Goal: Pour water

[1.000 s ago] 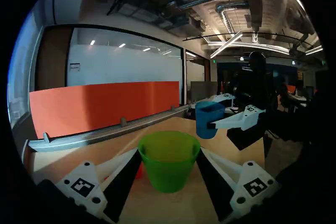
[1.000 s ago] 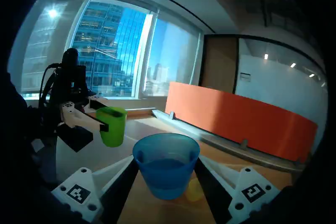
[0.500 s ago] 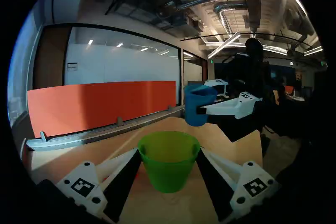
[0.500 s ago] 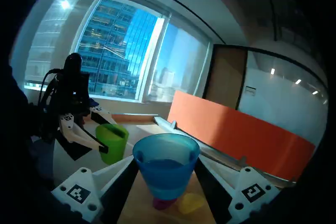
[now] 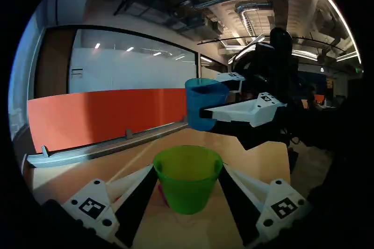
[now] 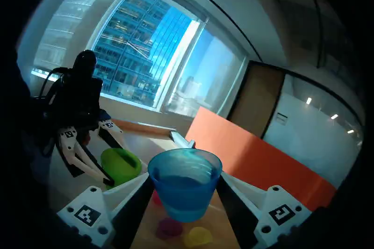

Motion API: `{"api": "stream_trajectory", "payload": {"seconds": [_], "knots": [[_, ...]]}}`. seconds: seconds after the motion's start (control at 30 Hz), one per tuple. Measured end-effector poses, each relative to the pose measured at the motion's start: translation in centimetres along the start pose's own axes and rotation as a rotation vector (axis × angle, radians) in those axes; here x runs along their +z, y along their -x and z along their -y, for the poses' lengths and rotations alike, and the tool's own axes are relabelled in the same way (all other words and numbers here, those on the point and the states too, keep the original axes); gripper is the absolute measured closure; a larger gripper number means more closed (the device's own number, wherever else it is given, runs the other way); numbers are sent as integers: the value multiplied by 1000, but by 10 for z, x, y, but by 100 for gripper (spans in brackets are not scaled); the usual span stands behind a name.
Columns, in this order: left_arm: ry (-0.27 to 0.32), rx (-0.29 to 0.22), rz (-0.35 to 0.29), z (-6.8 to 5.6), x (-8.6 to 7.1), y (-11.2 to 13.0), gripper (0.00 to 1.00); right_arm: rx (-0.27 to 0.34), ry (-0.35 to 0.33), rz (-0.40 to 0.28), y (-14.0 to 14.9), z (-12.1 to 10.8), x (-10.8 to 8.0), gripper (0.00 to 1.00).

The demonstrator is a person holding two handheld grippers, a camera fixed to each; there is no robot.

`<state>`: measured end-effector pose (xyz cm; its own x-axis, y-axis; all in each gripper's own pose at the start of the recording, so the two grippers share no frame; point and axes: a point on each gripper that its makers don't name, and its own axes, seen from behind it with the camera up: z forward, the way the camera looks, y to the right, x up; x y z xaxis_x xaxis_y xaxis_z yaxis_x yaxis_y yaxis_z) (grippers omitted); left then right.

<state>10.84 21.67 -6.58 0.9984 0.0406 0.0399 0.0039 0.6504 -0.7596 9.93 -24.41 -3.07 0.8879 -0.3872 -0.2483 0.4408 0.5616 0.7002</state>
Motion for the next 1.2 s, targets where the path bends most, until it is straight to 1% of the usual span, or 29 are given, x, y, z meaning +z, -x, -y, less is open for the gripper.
{"api": "stream_trajectory", "payload": {"seconds": [0.4, 0.7, 1.2], "knots": [[12, 1, 3, -4, 4, 2, 13, -136, 4, -6, -16, -6, 17, 12], [28, 2, 4, -10, 8, 2, 13, -245, 12, 5, -21, -9, 28, 12], [44, 4, 2, -17, 12, 1, 13, -419, 31, 9, -26, -14, 37, 12]]}}
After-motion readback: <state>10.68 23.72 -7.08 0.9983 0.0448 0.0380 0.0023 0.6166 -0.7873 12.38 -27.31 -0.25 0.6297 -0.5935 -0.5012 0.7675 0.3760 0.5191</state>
